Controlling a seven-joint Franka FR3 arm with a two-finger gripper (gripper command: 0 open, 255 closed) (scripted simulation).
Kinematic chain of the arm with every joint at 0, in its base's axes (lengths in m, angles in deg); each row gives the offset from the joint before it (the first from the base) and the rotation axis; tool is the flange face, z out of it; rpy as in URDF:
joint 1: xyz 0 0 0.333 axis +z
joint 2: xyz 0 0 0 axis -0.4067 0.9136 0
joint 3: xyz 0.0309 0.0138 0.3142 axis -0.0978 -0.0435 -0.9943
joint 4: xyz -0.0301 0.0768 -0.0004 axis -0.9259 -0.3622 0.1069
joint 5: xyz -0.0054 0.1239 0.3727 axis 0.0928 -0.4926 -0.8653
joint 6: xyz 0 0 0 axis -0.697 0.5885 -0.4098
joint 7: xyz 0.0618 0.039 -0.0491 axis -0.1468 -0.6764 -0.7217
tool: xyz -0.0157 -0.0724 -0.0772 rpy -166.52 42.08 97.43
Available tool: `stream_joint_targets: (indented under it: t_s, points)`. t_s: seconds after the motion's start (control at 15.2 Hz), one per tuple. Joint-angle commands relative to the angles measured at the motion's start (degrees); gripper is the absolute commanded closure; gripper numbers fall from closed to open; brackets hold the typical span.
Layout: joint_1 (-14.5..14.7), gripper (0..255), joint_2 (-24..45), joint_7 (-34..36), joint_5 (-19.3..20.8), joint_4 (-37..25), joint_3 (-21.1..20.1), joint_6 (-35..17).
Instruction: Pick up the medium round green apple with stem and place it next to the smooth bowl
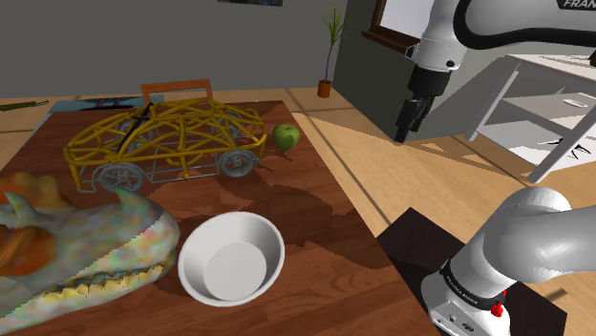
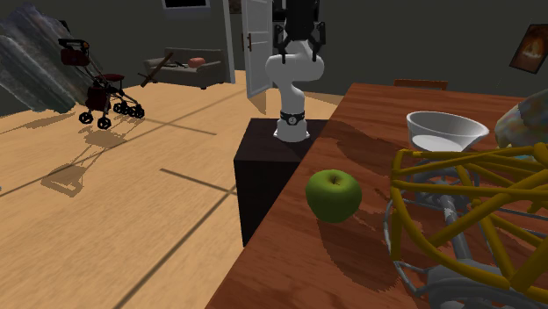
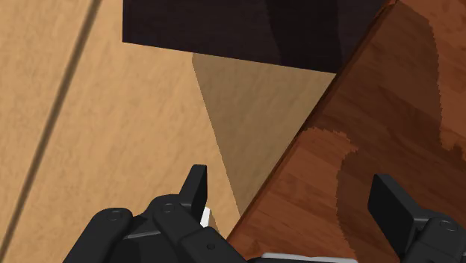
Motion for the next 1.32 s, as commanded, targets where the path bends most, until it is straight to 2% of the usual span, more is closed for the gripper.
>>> stream_joint_targets:
  t_s: [0.0,0.33,0.66,0.92,1.25]
  points:
    - [0.00,0,0.00,0.00,0.00,0.00,0.00,0.00]
    - [-0.71,0,8.74,9.17,-1.98,-2.62,-5.06,-8.12]
    - [-2.01,0,18.72,18.43,-1.85,-7.56,-9.47,-14.94]
    - [-3.29,0,27.22,26.12,-0.08,-13.07,-12.45,-19.07]
    - [-4.51,0,38.25,36.05,4.12,-21.83,-15.08,-22.20]
